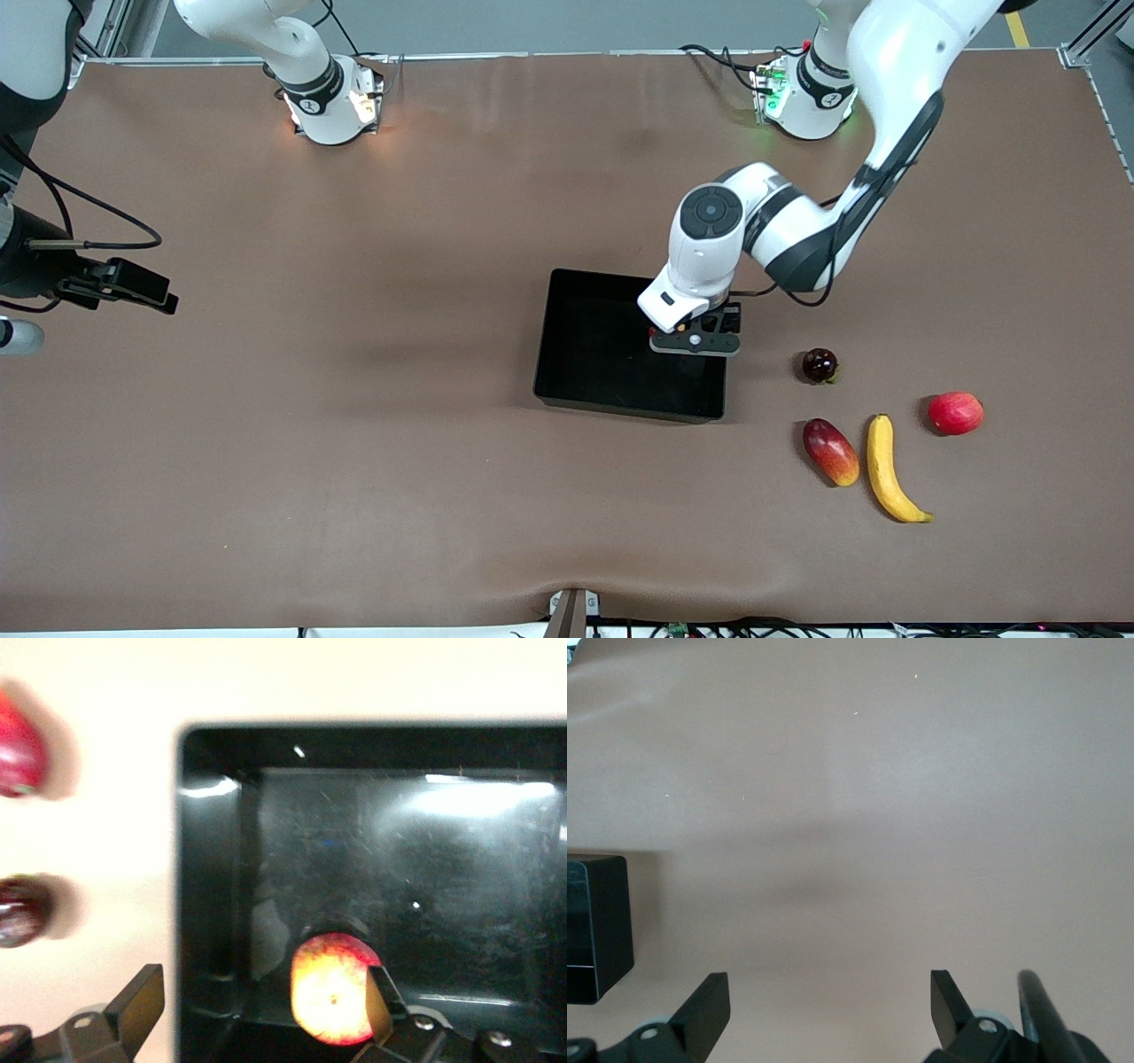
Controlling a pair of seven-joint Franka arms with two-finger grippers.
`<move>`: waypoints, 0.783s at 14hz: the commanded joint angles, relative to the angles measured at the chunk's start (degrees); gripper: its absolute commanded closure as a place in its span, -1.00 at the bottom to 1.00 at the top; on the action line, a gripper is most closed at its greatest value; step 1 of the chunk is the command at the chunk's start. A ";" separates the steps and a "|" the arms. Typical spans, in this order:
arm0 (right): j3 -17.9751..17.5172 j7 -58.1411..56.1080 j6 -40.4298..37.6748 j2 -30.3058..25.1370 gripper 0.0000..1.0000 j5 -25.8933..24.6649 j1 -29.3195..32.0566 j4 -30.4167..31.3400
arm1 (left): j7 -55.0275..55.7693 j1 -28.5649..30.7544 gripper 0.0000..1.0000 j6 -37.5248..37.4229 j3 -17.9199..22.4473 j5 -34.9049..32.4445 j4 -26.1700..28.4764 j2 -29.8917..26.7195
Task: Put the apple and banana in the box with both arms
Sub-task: 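Move the left gripper to the yellow banana and grasp it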
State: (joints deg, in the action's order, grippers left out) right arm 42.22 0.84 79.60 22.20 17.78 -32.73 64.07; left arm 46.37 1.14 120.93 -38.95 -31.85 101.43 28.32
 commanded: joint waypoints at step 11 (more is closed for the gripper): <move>-29.86 -0.66 5.88 -13.47 -1.00 -14.24 22.32 13.40 | -33.70 20.03 -1.00 -7.84 -0.43 3.03 -15.03 4.62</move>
State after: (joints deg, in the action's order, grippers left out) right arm 24.27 0.41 80.92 16.15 8.51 -18.03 68.86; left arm 15.57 19.22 111.14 -38.77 -29.10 88.78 29.85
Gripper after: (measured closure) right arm 0.000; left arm 0.000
